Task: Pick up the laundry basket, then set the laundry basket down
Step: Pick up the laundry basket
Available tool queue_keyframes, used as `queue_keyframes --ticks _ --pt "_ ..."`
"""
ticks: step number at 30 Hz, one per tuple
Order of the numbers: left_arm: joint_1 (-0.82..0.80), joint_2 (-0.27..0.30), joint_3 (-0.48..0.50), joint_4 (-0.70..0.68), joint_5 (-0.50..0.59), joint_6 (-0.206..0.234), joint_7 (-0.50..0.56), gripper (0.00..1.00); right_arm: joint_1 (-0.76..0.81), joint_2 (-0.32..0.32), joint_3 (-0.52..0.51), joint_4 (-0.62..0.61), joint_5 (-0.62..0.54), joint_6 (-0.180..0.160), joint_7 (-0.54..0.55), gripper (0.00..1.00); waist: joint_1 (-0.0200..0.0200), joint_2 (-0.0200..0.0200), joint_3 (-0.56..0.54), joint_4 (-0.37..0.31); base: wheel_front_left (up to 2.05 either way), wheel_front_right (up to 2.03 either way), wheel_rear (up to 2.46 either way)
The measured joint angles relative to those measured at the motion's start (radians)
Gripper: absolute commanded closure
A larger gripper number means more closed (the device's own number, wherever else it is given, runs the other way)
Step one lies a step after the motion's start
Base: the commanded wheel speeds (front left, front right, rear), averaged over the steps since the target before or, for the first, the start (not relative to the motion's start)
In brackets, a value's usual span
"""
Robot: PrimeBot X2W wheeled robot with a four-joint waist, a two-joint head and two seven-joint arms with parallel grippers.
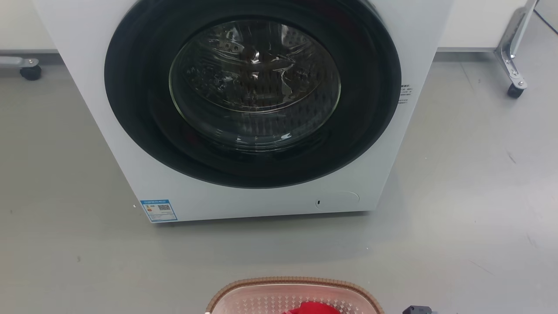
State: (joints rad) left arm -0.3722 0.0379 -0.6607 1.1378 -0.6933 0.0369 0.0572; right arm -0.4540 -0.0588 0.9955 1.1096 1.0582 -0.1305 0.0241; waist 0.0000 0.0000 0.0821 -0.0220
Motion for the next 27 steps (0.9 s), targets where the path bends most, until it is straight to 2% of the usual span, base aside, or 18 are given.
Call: queue_keyframes --ticks 9,27 --pt "0.036 0.000 -0.022 -0.007 -0.030 0.014 0.025 1.00 0.027 0.004 0.014 0.022 0.026 0.013 0.019 1.00 0.0000 0.0000 -0.044 0.005 0.00 0.00 0.00" --pt "0.054 0.004 -0.038 -0.002 -0.053 0.026 0.035 1.00 0.044 0.000 0.071 -0.009 0.091 0.007 0.029 1.00 0.0000 0.0000 -0.054 0.020 0.00 0.00 0.00"
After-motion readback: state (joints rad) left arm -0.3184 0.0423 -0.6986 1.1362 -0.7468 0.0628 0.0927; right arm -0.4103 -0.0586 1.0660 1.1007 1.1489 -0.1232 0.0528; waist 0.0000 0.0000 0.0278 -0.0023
